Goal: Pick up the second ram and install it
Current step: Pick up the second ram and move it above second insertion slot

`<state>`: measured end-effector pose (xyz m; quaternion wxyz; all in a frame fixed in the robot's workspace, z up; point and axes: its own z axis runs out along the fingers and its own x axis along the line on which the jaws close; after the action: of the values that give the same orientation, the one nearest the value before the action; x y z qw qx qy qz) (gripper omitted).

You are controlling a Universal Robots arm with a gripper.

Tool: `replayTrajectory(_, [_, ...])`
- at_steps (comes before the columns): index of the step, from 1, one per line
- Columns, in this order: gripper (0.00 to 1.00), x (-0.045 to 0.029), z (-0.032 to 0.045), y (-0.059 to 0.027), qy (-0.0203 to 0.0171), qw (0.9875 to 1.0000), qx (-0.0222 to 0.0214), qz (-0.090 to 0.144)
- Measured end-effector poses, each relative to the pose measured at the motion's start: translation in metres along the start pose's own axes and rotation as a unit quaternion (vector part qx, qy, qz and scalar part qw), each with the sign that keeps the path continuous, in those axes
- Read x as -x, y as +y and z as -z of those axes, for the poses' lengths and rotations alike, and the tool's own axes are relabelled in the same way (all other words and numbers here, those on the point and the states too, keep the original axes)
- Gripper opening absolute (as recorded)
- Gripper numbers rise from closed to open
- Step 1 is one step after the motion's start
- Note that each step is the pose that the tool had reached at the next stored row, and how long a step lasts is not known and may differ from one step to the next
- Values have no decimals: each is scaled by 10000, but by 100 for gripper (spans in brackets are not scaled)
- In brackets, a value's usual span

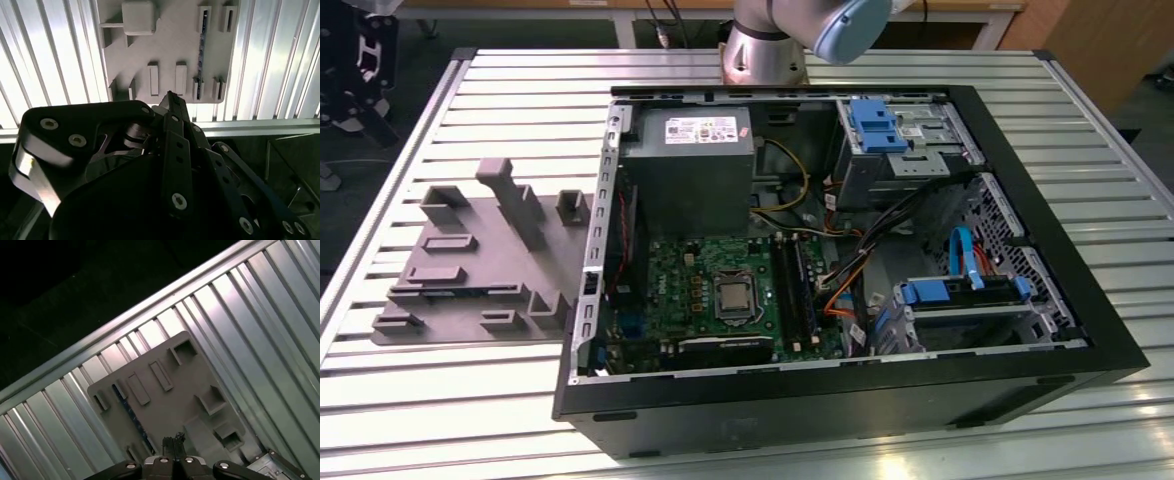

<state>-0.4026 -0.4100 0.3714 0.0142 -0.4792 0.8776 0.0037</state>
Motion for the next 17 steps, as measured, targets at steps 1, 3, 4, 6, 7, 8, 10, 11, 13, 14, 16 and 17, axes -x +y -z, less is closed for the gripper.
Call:
replayTrajectory(1, [13,0,-1,0,-1,10000,2,89])
replayTrajectory(3, [13,0,-3,1,-2,9996,8,276])
replayTrajectory(4, [13,0,-4,1,-3,9993,10,365])
replayTrajectory(6, [13,-1,-7,1,-4,9985,15,540])
replayTrajectory(7, [13,0,-9,1,-5,9981,17,615])
replayTrajectory(8, [13,-1,-12,1,-5,9976,20,688])
replayTrajectory(10, [13,-1,-14,0,0,9965,21,837])
replayTrajectory(11, [13,-1,-16,0,9,9959,19,901])
replayTrajectory(13, [13,-2,-22,0,18,9951,27,992])
replayTrajectory(14, [13,-1,-26,1,24,9948,38,1022])
replayTrajectory(16, [13,-6,-41,7,40,9944,71,1052])
replayTrajectory(17, [13,-11,-50,12,47,9944,86,1053])
